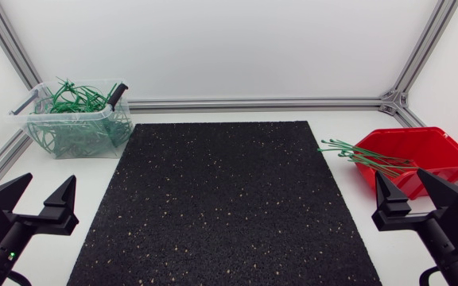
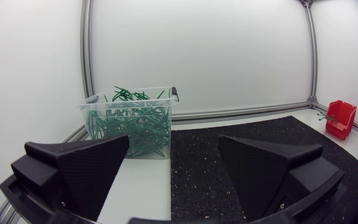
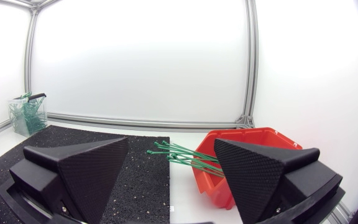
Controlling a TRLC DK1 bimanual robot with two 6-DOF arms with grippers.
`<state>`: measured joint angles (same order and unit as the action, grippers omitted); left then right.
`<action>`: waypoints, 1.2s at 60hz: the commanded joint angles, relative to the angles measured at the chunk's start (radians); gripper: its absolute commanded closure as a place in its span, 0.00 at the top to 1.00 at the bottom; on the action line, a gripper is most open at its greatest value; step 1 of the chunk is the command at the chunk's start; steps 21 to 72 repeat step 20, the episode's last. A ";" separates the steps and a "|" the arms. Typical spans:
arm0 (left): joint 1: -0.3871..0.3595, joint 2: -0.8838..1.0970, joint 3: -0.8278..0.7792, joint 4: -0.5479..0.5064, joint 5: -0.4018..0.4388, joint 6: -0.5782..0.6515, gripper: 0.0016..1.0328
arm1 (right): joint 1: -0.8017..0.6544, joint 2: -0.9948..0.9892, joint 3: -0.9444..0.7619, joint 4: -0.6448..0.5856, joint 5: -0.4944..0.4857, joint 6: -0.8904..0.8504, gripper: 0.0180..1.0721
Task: Take a green cable tie from the red box, thread the tail through the head to close it, then place it in the transparent bin on the left.
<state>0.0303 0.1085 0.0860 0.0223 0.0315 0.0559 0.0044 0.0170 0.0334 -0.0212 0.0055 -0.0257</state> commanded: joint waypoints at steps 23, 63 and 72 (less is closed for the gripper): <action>-0.030 -0.109 -0.086 -0.022 -0.031 -0.056 0.97 | -0.004 -0.017 -0.033 0.021 -0.006 0.026 0.95; -0.030 -0.109 -0.086 -0.022 -0.031 -0.056 0.97 | -0.004 -0.017 -0.033 0.021 -0.006 0.026 0.95; -0.030 -0.109 -0.086 -0.022 -0.031 -0.056 0.97 | -0.004 -0.017 -0.033 0.021 -0.006 0.026 0.95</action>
